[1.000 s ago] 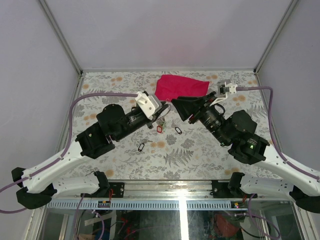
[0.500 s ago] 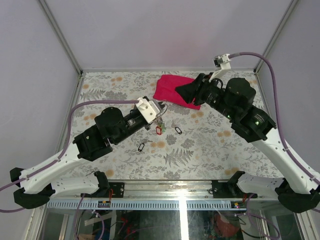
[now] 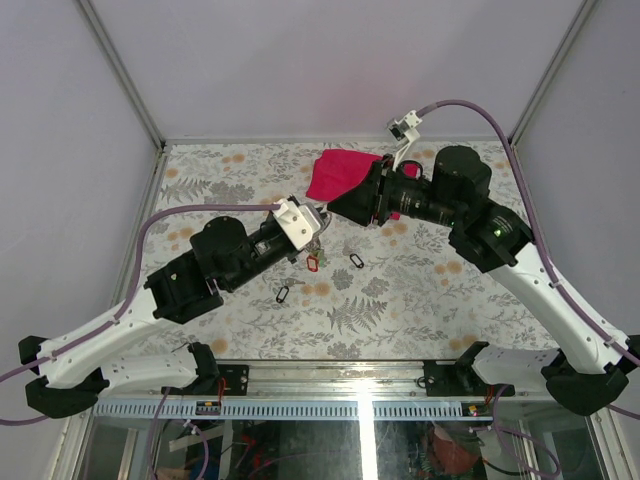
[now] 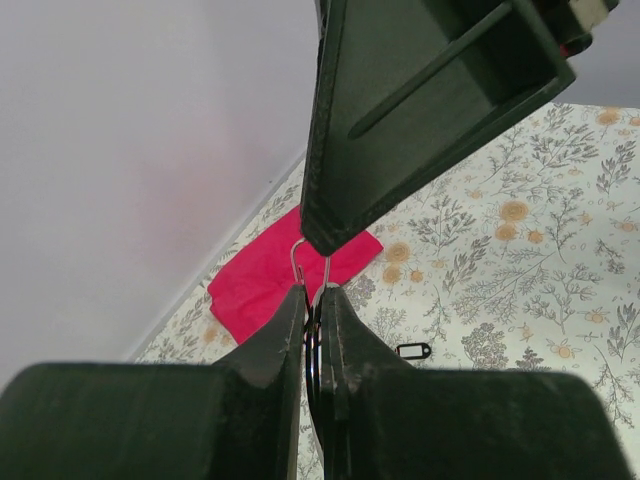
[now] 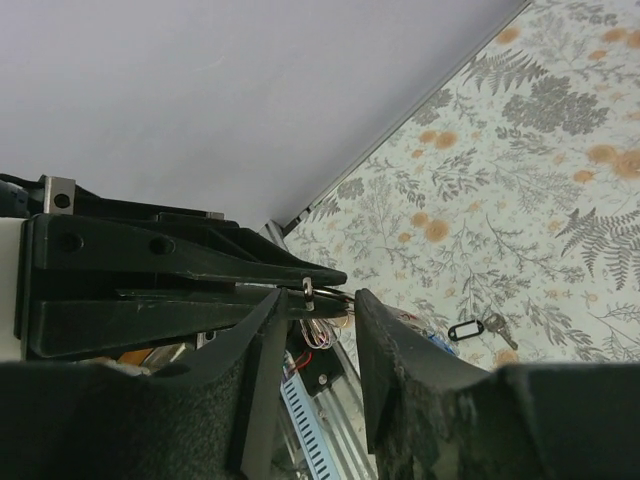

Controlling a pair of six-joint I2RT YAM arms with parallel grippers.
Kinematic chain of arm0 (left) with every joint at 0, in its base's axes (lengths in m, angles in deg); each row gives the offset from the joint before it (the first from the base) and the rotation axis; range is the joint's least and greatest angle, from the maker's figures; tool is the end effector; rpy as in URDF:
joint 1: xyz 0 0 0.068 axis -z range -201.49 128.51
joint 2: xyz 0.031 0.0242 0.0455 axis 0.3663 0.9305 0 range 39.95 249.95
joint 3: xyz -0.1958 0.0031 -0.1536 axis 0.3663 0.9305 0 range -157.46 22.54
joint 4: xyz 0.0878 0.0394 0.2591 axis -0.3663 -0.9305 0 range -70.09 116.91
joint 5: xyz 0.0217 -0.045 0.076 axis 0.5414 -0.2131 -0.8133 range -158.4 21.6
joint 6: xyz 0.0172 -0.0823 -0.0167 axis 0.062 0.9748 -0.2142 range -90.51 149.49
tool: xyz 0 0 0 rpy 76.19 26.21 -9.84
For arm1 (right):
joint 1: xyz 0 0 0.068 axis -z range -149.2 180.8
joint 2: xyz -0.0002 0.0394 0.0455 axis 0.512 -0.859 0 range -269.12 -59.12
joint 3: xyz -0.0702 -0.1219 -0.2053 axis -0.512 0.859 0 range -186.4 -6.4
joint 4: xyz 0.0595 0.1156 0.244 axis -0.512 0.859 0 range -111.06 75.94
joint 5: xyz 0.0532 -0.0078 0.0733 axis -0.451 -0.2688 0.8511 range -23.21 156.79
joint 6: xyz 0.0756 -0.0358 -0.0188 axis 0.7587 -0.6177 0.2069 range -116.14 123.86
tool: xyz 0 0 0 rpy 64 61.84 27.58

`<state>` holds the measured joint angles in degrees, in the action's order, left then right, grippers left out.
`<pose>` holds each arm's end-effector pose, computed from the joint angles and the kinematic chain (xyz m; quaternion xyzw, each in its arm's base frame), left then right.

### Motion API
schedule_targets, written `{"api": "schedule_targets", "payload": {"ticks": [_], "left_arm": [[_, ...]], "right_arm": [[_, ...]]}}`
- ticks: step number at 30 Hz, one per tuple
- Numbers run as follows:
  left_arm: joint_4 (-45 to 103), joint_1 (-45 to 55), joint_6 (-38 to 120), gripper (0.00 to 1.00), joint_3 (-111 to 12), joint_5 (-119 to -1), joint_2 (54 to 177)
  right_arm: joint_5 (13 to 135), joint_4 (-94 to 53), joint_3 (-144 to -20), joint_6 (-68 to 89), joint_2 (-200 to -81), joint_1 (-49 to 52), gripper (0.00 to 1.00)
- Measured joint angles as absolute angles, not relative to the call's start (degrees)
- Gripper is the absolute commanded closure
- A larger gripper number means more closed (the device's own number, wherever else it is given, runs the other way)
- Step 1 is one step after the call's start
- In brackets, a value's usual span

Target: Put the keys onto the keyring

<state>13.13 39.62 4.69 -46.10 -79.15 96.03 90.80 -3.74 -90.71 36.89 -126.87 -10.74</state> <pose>0.1458 -0.2352 0.4241 0.4368 0.5653 -0.1534 0.6827 0.2082 0.2256 0.4649 -0.1973 0.6834 0.5340 0.4570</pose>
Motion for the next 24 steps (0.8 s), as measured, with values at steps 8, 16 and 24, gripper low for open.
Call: {"api": "schedule_targets", "payload": {"ticks": [8,16,24], "left_arm": [[13.13,40.05,4.67,1.0,-46.08,-79.13,96.55],[13.15,40.27,4.52,0.99,-46.08,-79.23,96.99],[13.21,40.42,4.25,0.86,-46.08,-79.91,96.99]], "right_arm": [[93.03,-3.8,-90.71,36.98,-128.33,-10.7,0.77],[93.47,-4.22,-90.71,36.87,-128.4,-10.65,1.0],[93.53,-4.26,-90.71,36.87,-128.4,-10.65,1.0]]}}
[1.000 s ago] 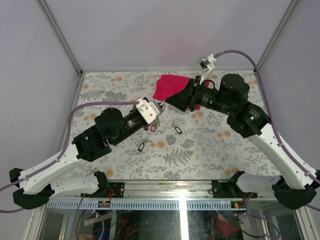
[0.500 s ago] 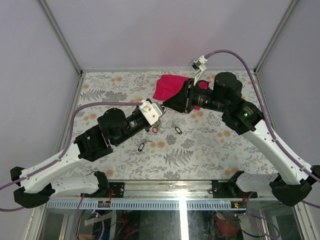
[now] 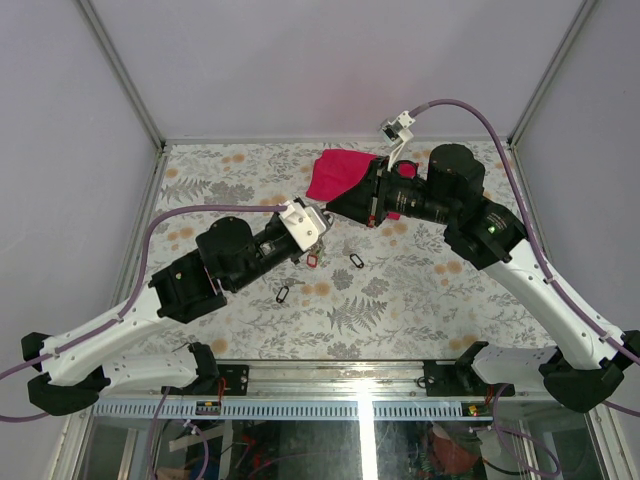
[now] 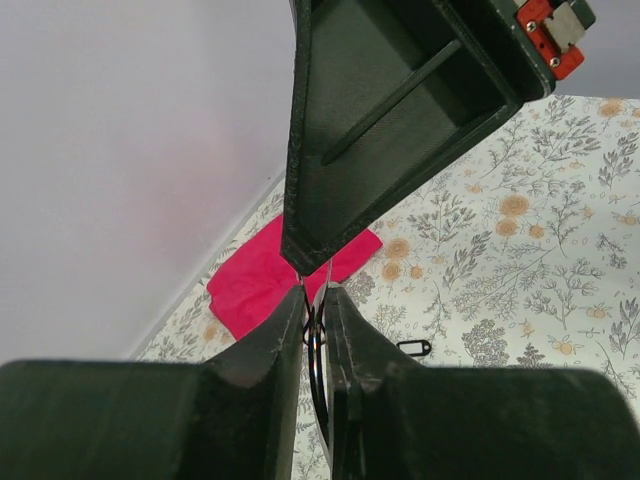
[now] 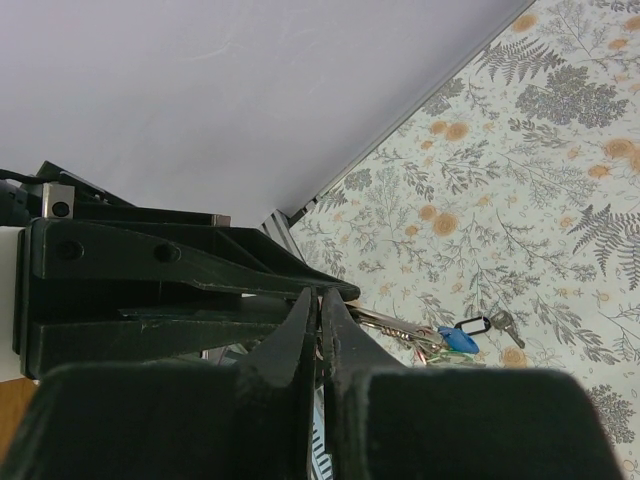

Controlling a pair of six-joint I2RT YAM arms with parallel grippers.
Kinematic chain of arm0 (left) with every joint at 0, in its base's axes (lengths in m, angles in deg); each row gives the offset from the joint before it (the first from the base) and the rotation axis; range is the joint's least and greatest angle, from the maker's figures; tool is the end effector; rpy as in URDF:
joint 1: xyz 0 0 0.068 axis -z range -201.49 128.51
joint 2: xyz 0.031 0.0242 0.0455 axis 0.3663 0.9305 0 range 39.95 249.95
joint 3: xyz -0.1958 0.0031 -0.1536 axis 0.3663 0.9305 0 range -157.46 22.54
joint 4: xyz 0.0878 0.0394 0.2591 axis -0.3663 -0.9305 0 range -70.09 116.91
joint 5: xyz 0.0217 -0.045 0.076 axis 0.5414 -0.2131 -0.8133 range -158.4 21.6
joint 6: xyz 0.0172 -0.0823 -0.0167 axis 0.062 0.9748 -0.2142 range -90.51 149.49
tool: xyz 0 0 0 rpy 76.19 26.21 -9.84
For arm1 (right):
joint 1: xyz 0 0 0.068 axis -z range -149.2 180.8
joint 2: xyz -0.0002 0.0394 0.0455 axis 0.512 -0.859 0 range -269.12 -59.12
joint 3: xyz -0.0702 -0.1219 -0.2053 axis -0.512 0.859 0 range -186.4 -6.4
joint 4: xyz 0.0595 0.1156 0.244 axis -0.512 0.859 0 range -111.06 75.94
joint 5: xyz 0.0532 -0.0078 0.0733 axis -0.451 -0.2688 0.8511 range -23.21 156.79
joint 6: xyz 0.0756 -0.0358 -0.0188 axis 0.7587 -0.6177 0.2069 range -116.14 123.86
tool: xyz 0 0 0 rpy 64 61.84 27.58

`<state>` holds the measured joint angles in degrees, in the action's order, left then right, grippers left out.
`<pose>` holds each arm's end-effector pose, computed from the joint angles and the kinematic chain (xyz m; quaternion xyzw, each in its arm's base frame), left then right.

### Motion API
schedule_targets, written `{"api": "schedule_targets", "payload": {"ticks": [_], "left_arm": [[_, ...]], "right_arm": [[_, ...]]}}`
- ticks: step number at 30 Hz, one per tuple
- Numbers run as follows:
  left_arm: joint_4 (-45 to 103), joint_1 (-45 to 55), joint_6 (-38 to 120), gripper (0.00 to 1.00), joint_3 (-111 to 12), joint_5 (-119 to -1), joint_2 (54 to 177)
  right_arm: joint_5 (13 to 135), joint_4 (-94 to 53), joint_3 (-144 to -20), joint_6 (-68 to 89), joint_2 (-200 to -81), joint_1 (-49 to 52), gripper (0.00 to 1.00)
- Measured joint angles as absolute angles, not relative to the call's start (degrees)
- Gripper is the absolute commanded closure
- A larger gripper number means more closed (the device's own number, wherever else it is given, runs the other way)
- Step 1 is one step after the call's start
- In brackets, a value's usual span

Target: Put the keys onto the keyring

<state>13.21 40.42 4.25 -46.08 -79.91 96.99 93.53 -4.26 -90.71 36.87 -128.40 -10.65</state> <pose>0.1457 -0.2411 0.4199 0.4434 0.5670 -0.1487 0.6781 0.2122 0.2329 0.4585 -0.2119 0.6847 0.5419 0.4388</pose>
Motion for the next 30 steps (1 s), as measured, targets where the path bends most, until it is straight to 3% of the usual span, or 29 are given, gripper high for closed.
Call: {"api": "schedule_targets", "payload": {"ticks": [12,15,18,23,24,27,30], "left_arm": [[13.63,40.8,4.01,0.81,-46.08,-80.68,96.99],[13.65,40.86,4.03,0.87,-46.08,-80.68,96.99],[13.63,41.15,4.01,0.99,-46.1,-80.81,96.99],[13.67,41.23,4.06,1.0,-46.08,-80.76,96.97],[13.65,41.25,4.06,1.0,-46.08,-80.66,96.97],[13.65,41.43,4.06,1.0,-45.97,-80.46,96.9],[13.59,41.5,4.03,1.0,-45.69,-80.39,96.77]], "right_arm": [[93.58,-4.22,-90.71,36.92,-128.4,-10.65,1.0],[93.73,-4.22,-90.71,36.92,-128.4,-10.65,1.0],[93.88,-4.24,-90.71,36.92,-128.4,-10.65,1.0],[93.91,-4.63,-90.6,36.92,-128.4,-10.65,1.0],[93.91,-4.66,-90.56,36.92,-128.4,-10.65,0.97],[93.86,-4.81,-90.36,37.02,-128.36,-10.63,0.71],[93.07,-5.66,-89.27,36.48,-127.66,-10.65,0.6]]}}
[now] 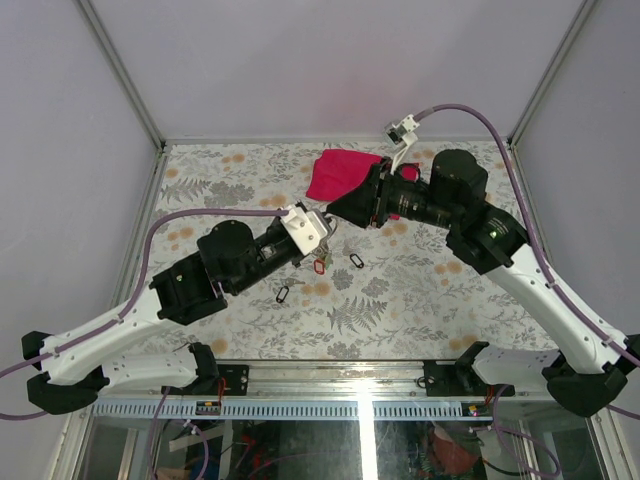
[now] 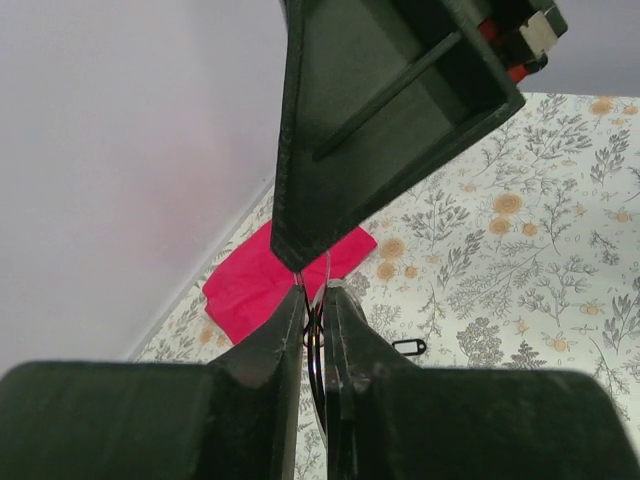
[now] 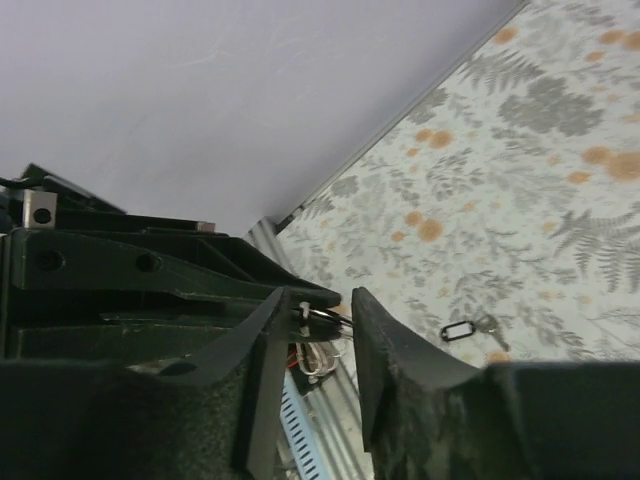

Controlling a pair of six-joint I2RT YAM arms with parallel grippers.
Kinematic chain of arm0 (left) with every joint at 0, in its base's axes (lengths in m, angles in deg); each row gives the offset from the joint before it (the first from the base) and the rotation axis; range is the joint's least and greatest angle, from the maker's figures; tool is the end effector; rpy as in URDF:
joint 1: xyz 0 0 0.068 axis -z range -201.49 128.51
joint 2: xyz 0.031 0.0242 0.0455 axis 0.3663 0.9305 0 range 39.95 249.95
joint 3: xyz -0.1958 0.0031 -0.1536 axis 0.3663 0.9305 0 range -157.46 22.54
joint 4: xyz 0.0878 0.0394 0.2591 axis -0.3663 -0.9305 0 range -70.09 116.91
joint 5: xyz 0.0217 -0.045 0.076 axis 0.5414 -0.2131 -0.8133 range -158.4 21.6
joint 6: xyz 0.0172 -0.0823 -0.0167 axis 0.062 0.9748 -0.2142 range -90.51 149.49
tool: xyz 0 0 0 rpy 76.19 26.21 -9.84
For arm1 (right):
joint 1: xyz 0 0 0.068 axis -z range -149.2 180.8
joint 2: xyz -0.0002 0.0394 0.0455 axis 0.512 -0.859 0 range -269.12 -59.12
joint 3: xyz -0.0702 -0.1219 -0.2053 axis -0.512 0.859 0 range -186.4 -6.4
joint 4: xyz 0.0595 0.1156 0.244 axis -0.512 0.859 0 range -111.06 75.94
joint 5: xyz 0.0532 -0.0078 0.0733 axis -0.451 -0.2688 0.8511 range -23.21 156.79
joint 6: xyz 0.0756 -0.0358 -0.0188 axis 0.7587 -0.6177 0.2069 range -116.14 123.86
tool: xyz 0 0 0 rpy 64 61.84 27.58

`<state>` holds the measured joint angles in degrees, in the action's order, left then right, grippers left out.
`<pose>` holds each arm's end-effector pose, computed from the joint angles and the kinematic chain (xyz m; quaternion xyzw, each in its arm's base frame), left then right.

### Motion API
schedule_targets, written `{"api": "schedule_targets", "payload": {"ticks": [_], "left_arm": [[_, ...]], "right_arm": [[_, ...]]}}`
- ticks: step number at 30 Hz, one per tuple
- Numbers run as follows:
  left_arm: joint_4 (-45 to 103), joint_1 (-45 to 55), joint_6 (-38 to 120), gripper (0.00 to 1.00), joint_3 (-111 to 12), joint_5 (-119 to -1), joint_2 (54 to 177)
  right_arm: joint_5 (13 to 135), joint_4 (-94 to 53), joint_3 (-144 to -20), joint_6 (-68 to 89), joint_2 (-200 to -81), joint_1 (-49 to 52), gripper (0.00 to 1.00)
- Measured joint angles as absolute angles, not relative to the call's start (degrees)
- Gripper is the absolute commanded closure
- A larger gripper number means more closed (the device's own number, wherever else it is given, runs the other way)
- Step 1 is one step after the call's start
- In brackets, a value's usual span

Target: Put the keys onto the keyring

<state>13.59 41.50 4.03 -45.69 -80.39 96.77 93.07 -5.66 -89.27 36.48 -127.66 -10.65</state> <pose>0.1415 -0.2431 0.4192 0.4466 0.5629 -0.1514 0.6788 0.2118 0.2318 0.4562 -0.2123 0.6806 0.5404 0.4468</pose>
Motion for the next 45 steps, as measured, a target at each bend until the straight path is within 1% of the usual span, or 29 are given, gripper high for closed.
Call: {"api": "schedule_targets", "payload": {"ticks": [7,12,19,24,27,34,40,45], "left_arm": [[13.15,41.6,4.25,1.0,-44.75,-81.01,96.18],[12.95,41.6,6.2,1.0,-44.7,-82.49,95.96],[12.73,41.47,8.97,1.0,-42.13,-85.03,94.74],[11.95,40.6,10.92,1.0,-41.01,-87.37,94.43],[10.37,40.23,11.64,1.0,-40.62,-88.66,93.67],[7.84,40.12,11.82,1.0,-40.42,-91.17,91.92],[6.31,40.12,11.82,1.0,-40.01,-92.96,90.82],[6.18,39.66,11.9,1.0,-39.68,-94.27,89.99]], "right_arm": [[81.84,-6.23,-84.46,33.11,-120.36,-10.63,0.54],[73.1,-3.04,-83.13,29.99,-115.48,-10.61,0.52],[67.81,2.38,-70.97,29.55,-112.05,-10.61,0.51],[67.63,4.44,-63.91,32.06,-115.39,-10.57,0.5],[69.4,2.88,-60.72,34.9,-118.19,-10.54,0.53],[73.56,-11.32,-50.21,46.31,-128.09,-11.44,0.54],[73.34,-21.97,-49.53,51.6,-138.87,-17.41,0.53],[73.69,-27.63,-53.29,52.87,-147.7,-20.21,0.54]]}}
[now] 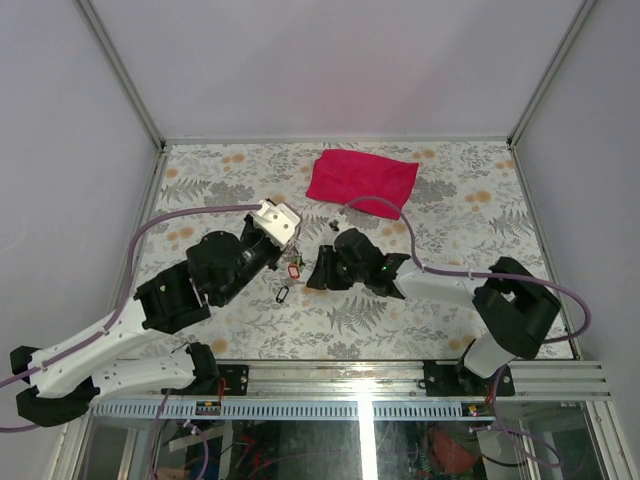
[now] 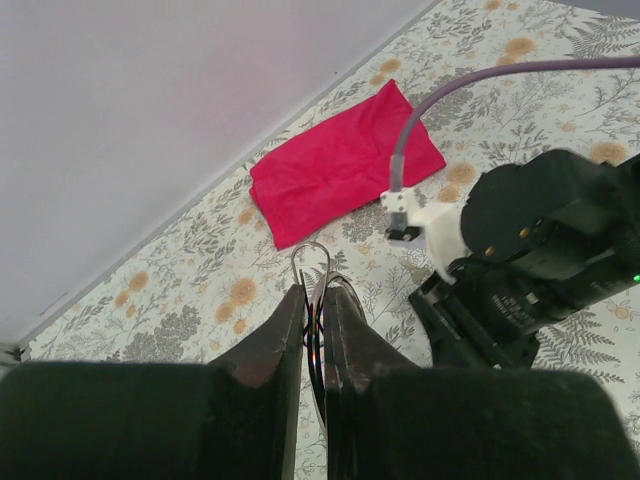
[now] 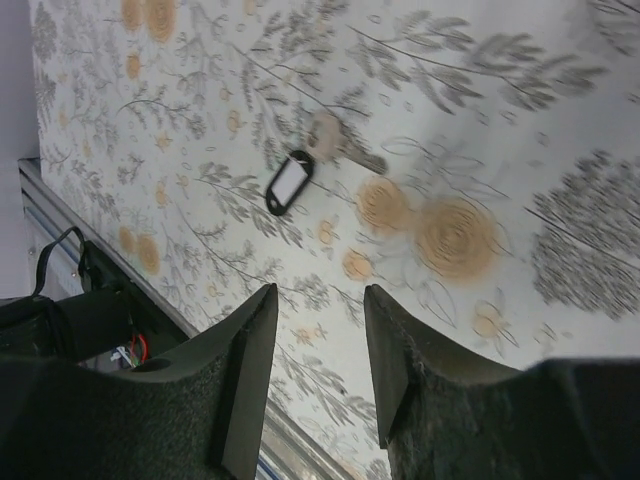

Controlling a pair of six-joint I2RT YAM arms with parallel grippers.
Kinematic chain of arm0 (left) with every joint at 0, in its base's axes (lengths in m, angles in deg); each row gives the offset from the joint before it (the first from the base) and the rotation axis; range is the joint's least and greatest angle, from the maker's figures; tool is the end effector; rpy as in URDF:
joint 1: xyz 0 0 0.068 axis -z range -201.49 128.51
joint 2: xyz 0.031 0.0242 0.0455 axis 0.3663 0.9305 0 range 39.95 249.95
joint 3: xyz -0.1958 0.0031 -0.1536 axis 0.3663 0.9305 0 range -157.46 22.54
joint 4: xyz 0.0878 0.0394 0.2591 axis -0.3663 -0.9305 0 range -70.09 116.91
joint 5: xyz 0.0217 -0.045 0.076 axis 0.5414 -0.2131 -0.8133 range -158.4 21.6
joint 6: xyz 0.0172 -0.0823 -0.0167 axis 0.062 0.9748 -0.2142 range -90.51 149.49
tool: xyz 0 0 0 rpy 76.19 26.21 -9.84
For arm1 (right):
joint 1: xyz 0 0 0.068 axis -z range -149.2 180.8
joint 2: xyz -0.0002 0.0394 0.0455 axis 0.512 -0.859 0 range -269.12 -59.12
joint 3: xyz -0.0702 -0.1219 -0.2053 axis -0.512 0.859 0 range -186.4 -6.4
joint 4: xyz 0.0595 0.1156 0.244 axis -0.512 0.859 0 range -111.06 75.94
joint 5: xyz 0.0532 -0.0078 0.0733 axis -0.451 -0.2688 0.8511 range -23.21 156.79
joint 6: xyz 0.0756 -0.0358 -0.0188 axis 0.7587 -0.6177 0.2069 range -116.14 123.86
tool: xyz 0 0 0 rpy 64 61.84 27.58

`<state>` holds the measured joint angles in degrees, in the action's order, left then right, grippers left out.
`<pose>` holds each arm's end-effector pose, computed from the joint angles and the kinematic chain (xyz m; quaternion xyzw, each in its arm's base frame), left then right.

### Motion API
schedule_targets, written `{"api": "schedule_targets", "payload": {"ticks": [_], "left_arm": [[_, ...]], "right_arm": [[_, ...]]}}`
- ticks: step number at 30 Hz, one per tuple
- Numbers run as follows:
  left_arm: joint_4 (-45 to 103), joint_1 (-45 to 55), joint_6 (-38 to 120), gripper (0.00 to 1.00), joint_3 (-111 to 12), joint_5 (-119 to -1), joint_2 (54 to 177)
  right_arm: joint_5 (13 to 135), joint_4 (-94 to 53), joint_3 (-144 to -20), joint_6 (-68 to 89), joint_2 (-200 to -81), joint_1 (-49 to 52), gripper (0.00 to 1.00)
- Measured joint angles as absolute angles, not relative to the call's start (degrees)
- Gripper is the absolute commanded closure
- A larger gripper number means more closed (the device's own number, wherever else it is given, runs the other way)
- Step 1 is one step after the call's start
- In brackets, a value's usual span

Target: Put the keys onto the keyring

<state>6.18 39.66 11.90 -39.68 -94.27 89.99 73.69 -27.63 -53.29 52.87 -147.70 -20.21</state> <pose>0.1491 -0.2024 0.3894 0.3556 0.6636 -0.0784 0.6534 0.2261 0.2939 0.1382 -0.0432 0.8852 0.3868 0.2547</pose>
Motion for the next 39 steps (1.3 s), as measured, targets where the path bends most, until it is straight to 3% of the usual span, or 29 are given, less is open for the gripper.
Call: {"api": "schedule_targets", "payload": {"ticks": [5,17,26,33,39], "left_arm": [[5.81,38.39,12.08,1.0,-39.48,-94.56,89.47],[1.83,38.06,12.12,1.0,-41.51,-99.17,86.3],[-0.82,38.06,13.41,1.0,-42.58,-103.87,85.21],[-2.24,38.06,14.61,1.0,-42.67,-105.55,84.64],[-2.92,38.06,14.77,1.0,-43.83,-108.98,85.86]], "right_arm": [[76.0,-33.09,-58.95,49.57,-155.2,-22.28,0.56],[85.62,-44.68,-60.87,15.01,-160.44,-22.63,0.55],[87.33,-63.67,-52.53,2.69,-163.72,-22.7,0.58],[78.34,-54.49,-60.85,2.97,-165.58,-25.17,0.57],[64.14,-40.46,-71.48,14.97,-168.03,-29.34,0.56]]}}
